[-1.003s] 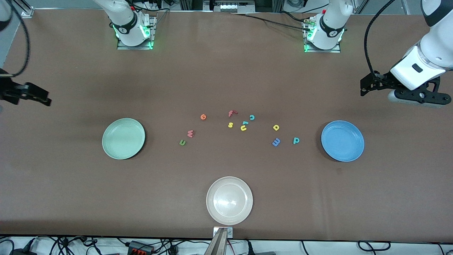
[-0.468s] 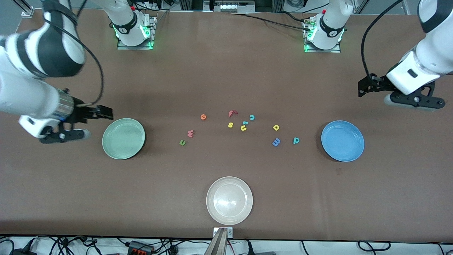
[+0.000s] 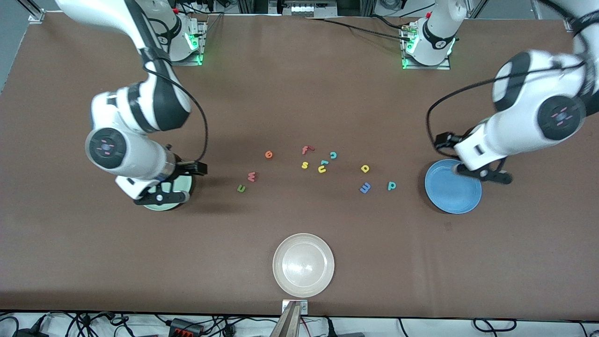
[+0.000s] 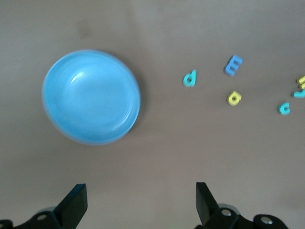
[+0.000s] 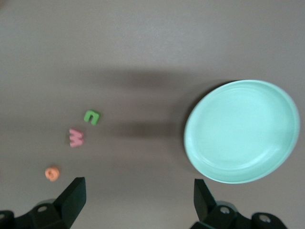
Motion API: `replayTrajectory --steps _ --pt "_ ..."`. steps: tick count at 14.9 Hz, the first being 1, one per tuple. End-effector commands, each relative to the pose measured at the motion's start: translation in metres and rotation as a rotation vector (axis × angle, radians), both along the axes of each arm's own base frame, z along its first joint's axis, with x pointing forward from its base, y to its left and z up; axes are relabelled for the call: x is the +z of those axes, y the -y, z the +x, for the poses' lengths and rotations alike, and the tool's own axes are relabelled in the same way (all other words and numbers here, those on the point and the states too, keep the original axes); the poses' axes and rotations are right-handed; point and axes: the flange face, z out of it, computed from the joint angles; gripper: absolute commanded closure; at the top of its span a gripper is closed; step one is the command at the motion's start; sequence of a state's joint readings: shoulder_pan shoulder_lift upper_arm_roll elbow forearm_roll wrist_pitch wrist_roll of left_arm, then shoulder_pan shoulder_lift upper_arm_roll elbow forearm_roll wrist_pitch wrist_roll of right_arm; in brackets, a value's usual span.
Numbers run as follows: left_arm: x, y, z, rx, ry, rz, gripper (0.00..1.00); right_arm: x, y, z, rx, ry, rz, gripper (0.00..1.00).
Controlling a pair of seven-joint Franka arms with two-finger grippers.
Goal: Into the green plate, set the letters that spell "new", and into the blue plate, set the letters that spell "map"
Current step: 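Grasp the green n and blue m with the right and left grippers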
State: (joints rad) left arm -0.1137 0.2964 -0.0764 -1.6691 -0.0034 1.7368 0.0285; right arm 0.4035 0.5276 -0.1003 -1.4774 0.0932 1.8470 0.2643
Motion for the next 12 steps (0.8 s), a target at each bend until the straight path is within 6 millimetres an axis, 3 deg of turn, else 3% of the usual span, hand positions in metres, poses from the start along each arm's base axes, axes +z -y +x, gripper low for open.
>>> replayTrajectory --steps 1,3,6,10,12 --pt "-0.039 0.036 0.019 -0.048 0.042 -0.011 0.00 -0.038 -0.017 0.008 -0.138 0.014 -0.020 0.04" --pt "-0.078 0.058 0.034 -0.067 0.112 -0.027 0.00 -0.063 -0.034 0.006 -0.219 0.019 -0.035 0.09" --pt "-0.134 0.113 0.040 -0.150 0.211 -0.068 0.00 -0.093 -0.048 0.003 -0.285 0.020 -0.053 0.22" --pt "-0.184 0.166 0.024 -0.240 0.253 -0.098 0.00 -0.119 -0.074 -0.003 -0.313 0.048 -0.054 0.27" --pt "-0.209 0.176 0.011 -0.342 0.228 -0.106 0.00 -0.131 -0.089 -0.007 -0.327 0.066 -0.053 0.29"
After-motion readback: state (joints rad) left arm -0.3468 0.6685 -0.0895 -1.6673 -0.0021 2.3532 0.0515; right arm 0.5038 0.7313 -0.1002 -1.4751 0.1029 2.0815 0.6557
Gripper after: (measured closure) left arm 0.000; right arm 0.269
